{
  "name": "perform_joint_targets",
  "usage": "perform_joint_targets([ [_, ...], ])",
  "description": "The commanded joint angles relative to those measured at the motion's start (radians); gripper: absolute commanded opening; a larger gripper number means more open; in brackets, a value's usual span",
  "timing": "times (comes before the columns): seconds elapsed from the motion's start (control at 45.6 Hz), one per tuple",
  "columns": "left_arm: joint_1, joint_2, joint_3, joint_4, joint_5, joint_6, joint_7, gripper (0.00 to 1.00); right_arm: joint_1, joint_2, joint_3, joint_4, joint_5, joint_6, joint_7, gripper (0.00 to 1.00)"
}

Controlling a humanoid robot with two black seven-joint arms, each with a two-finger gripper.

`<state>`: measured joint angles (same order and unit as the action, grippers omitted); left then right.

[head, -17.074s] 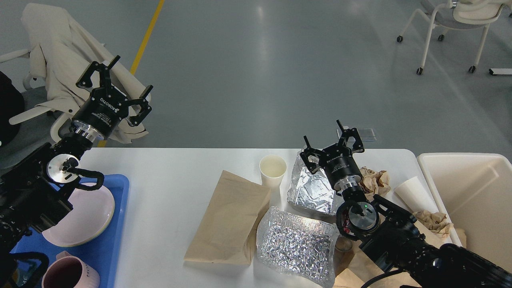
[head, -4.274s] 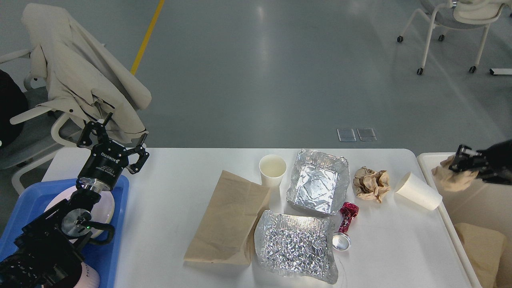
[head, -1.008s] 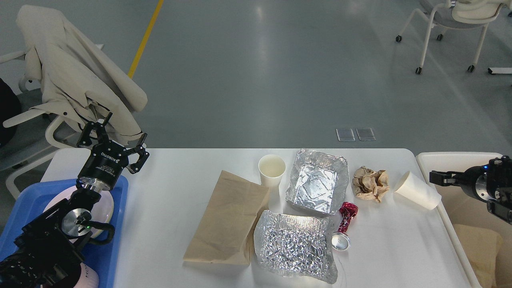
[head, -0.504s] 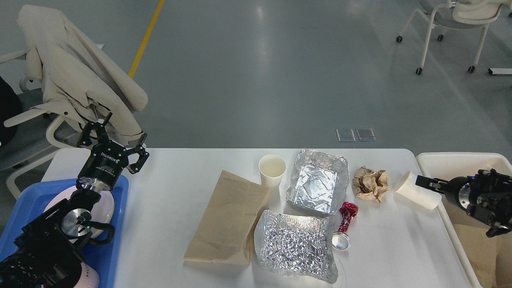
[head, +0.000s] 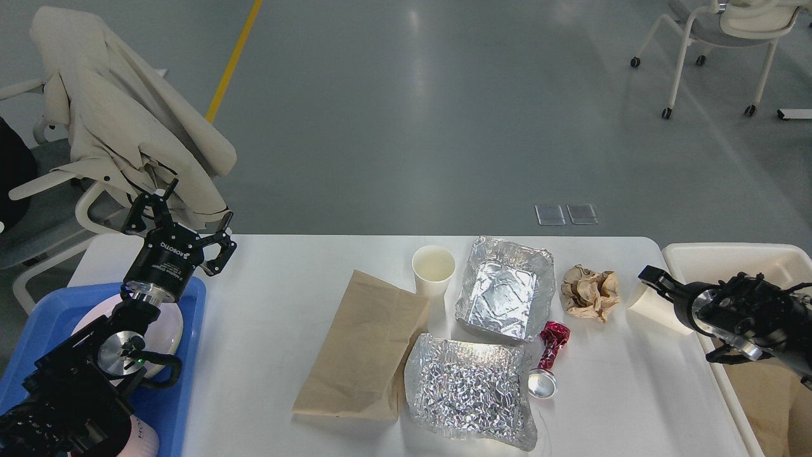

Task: Tidy desktop
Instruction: 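Grasp the white paper cup with the right gripper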

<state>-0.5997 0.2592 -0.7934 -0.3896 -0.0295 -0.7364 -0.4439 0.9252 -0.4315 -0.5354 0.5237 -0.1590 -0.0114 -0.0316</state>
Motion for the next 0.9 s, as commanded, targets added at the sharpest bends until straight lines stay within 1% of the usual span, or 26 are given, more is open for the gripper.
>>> perform_joint_targets([
  [0.0,0.000,0.000,-0.001,0.000,0.000,0.000,-0.001,1.00,-0.026,0.025,0.067,-0.027,0.019,0.005,-0.027,1.00],
  [0.066,0.000,0.000,-0.001,0.000,-0.001,0.000,0.001,1.00,-0.034,0.034,0.090,-0.039,0.019,0.005,-0.034,1.00],
  [0.395,0.000,0.000,0.000,0.000,0.000,0.000,0.001,1.00,-0.068,0.046,0.104,-0.037,0.015,0.005,-0.034,1.00],
  [0.438,0.000,0.000,0.000,0.000,0.000,0.000,0.001,1.00,-0.075,0.048,0.103,-0.039,0.007,0.005,-0.033,0.92],
  [0.46,0.000,0.000,-0.001,0.000,0.000,0.000,-0.001,1.00,-0.078,0.048,0.103,-0.039,0.007,0.005,-0.033,0.85],
  [0.526,0.000,0.000,-0.001,0.000,0.000,0.000,0.001,1.00,-0.085,0.046,0.097,-0.039,0.003,0.005,-0.028,0.52],
  [0.548,0.000,0.000,-0.001,0.000,-0.001,0.000,-0.001,1.00,-0.085,0.048,0.095,-0.039,0.001,0.005,-0.027,0.45],
  [0.614,0.000,0.000,-0.001,0.000,0.000,0.000,-0.001,1.00,-0.086,0.046,0.092,-0.033,-0.002,0.008,-0.024,0.32],
  [0.636,0.000,0.000,-0.001,0.000,-0.001,0.000,0.001,1.00,-0.086,0.045,0.092,-0.031,-0.005,0.011,-0.022,0.20],
  [0.658,0.000,0.000,-0.001,0.000,0.000,0.000,0.001,1.00,-0.085,0.042,0.092,-0.031,-0.007,0.014,-0.022,0.05],
  [0.679,0.000,0.000,-0.001,0.000,0.000,0.000,-0.001,1.00,-0.085,0.040,0.092,-0.031,-0.008,0.016,-0.021,0.00],
  [0.833,0.000,0.000,0.000,0.000,0.000,0.000,0.001,1.00,-0.059,0.024,0.088,-0.022,-0.008,0.056,-0.014,0.00],
  [0.877,0.000,0.000,-0.001,0.000,0.000,0.000,0.001,1.00,-0.036,-0.004,0.078,-0.016,-0.010,0.082,-0.013,0.00],
])
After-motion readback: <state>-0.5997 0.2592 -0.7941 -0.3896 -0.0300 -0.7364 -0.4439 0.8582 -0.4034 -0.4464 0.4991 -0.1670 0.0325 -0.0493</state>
